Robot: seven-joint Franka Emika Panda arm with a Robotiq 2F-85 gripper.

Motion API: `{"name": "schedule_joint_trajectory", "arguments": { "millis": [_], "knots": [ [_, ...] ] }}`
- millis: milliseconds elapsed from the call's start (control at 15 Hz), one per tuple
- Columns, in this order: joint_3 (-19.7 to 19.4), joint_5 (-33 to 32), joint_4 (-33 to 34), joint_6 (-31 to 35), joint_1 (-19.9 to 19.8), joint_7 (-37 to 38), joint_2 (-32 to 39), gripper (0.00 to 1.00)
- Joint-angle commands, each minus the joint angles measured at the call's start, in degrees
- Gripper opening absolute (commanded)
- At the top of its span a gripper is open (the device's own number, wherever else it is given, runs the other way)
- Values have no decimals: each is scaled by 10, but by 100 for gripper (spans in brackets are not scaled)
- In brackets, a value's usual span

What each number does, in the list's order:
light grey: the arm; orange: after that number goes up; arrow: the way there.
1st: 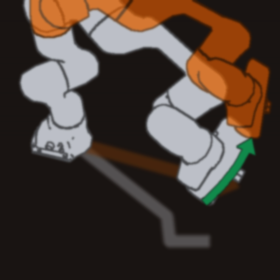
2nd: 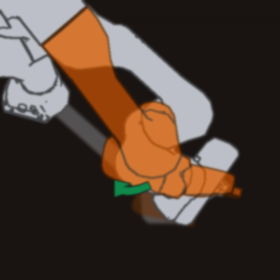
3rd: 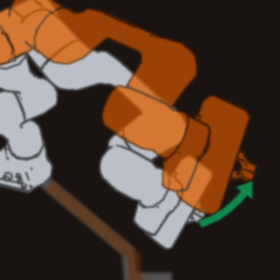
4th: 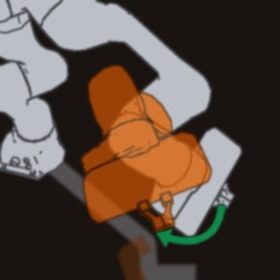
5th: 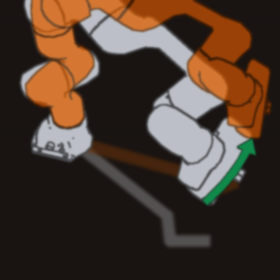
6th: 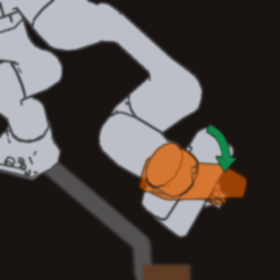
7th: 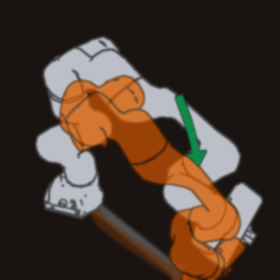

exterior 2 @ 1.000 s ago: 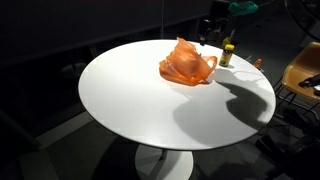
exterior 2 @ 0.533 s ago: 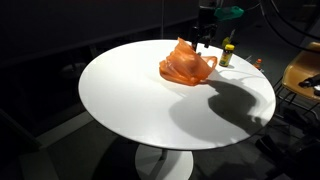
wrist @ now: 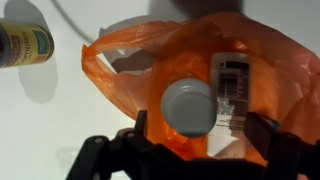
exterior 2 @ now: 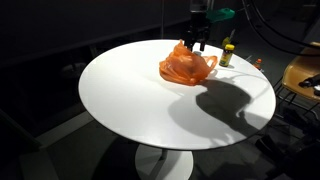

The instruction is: Remove the white bottle from the plastic bag

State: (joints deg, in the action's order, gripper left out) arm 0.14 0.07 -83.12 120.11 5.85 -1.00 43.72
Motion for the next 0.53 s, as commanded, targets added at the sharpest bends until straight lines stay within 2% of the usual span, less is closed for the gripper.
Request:
{"name": "schedule_joint_trajectory", "arguments": {
  "millis": [0, 333, 400, 467],
  "knots": [
    [1, -16, 54, -35, 2, 15, 30, 66],
    [4, -16, 63, -43, 4, 13, 26, 25],
    [5, -15, 58, -42, 4, 11, 19, 19],
    [6, -14, 54, -42, 3, 10, 11, 18]
  ]
}}
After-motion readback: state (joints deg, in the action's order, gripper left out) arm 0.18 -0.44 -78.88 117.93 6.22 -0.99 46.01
